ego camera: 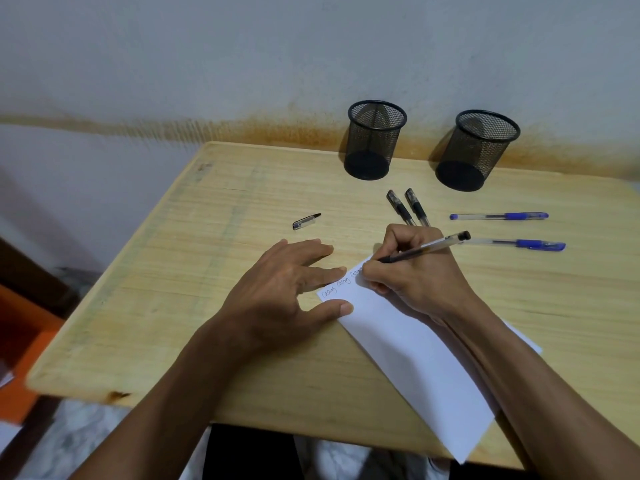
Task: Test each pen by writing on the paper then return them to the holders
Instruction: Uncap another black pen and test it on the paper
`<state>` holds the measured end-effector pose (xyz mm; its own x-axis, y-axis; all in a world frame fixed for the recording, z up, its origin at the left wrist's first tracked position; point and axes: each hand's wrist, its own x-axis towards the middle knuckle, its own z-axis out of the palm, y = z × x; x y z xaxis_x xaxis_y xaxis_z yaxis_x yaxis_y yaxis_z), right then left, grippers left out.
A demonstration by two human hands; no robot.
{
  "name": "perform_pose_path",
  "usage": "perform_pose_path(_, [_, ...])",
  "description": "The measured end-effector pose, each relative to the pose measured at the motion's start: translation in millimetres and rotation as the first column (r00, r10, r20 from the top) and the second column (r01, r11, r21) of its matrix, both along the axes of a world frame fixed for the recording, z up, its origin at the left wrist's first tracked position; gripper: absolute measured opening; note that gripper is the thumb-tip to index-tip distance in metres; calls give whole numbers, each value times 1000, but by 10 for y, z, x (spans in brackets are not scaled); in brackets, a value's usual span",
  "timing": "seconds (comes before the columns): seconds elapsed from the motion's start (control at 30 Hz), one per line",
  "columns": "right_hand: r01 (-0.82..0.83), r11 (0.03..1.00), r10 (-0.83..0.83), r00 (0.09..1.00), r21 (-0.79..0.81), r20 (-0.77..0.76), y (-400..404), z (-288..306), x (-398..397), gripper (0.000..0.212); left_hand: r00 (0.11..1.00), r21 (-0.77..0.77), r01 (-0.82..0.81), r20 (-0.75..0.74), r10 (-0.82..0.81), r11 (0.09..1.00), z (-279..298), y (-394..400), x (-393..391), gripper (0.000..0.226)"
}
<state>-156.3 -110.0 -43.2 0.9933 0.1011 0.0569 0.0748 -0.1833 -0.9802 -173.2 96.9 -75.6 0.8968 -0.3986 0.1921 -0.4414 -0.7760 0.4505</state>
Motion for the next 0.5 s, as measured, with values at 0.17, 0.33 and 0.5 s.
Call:
perform_pose_path(0.17, [23,1000,-23,1000,-2,0,-21,-62,38,22,1000,7,2,-15,-2,1000,4,3,-4,68])
perform_pose_path(0.33, [38,999,-38,999,5,-6,-6,-99,56,24,1000,10,7,-11,-7,1000,6,2,0,68])
perform_pose_path(0.5, [-15,996,18,999,85,-35,1,-57,50,24,1000,7,8,-2,-8,1000,6,6,-6,68])
